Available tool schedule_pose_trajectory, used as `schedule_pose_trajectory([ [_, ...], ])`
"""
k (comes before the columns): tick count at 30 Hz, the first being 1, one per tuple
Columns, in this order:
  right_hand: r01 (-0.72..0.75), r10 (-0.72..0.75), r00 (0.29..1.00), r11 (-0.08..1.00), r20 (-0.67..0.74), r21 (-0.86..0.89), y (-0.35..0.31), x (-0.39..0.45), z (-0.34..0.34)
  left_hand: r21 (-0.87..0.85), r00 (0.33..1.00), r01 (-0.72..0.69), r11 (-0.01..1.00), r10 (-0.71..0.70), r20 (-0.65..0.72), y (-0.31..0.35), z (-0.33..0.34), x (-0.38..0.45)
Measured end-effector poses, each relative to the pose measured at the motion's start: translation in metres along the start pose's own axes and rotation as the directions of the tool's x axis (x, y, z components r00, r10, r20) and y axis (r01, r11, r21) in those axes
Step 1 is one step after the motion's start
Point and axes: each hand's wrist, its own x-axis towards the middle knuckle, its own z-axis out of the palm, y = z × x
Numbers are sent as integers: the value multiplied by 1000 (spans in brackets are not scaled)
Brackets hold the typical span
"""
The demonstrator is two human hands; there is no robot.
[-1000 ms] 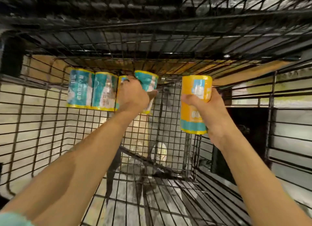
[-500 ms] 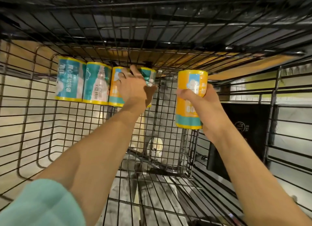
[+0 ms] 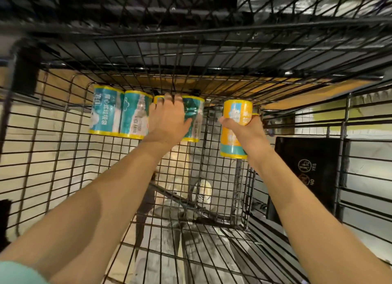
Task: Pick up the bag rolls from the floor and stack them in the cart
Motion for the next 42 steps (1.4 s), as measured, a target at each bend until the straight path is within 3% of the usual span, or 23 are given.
schedule_pose_trajectory([
  [8,-71,70,998,973,-12,-220,9,43,40,27,951,-287,957,282,126,-28,-14,-8],
  [10,-86,82,996,952,-26,-295,15,53,45,34,943,-310,950,303,136,-34,-14,-9],
  [15,12,-42,998,883,-53,-469,21,65,49,38,939,-314,949,304,160,-43,-11,-12],
  [20,152,-138,988,804,68,-575,8,46,35,43,934,-316,948,303,188,-45,-17,-19],
  [24,296,-218,955,643,202,-706,-13,2,23,45,939,-286,957,271,211,-39,-47,-40],
  [31,550,-365,796,106,482,-829,-83,-133,-12,6,982,-178,984,178,67,-62,-146,-124],
  [36,642,-441,605,-221,663,-734,-139,-223,8,-37,998,-22,999,19,-65,-106,-226,-208],
  [42,699,-461,386,-420,799,-579,-185,-329,72,-101,961,149,984,-168,-222,-185,-275,-317],
])
